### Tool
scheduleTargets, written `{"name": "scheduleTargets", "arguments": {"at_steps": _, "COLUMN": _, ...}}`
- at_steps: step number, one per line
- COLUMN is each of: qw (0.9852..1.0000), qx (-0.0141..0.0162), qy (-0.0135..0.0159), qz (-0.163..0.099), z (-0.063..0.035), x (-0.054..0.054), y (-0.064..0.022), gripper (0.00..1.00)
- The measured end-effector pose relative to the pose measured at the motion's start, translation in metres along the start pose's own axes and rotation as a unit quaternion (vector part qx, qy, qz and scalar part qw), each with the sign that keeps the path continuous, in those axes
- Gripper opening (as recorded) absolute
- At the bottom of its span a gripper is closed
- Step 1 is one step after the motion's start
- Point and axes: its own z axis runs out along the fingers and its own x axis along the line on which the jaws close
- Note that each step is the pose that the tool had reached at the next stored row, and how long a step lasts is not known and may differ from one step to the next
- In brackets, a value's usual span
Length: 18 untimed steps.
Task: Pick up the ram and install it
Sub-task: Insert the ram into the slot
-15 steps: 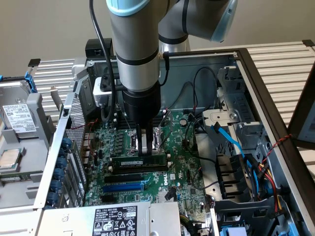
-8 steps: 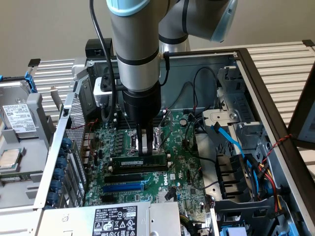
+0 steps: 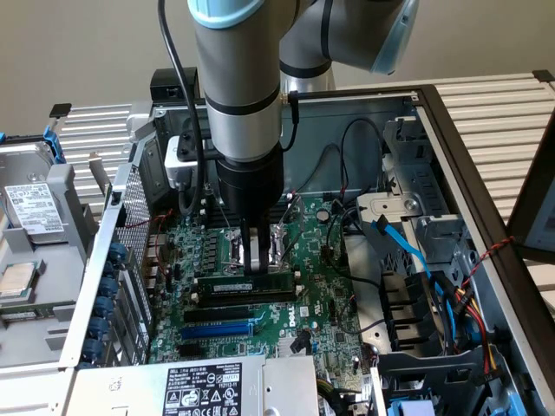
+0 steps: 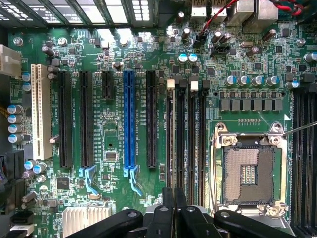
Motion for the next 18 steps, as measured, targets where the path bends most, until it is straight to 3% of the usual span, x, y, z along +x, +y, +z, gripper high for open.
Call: {"name": "scheduleTargets", "arguments": {"at_steps": 18, "qw": 1.0000, "qx": -0.0001, "qy": 0.0002, "qz": -0.004, "z": 0.0024, "x": 0.0001, "y": 0.0003, "gripper": 0.12}}
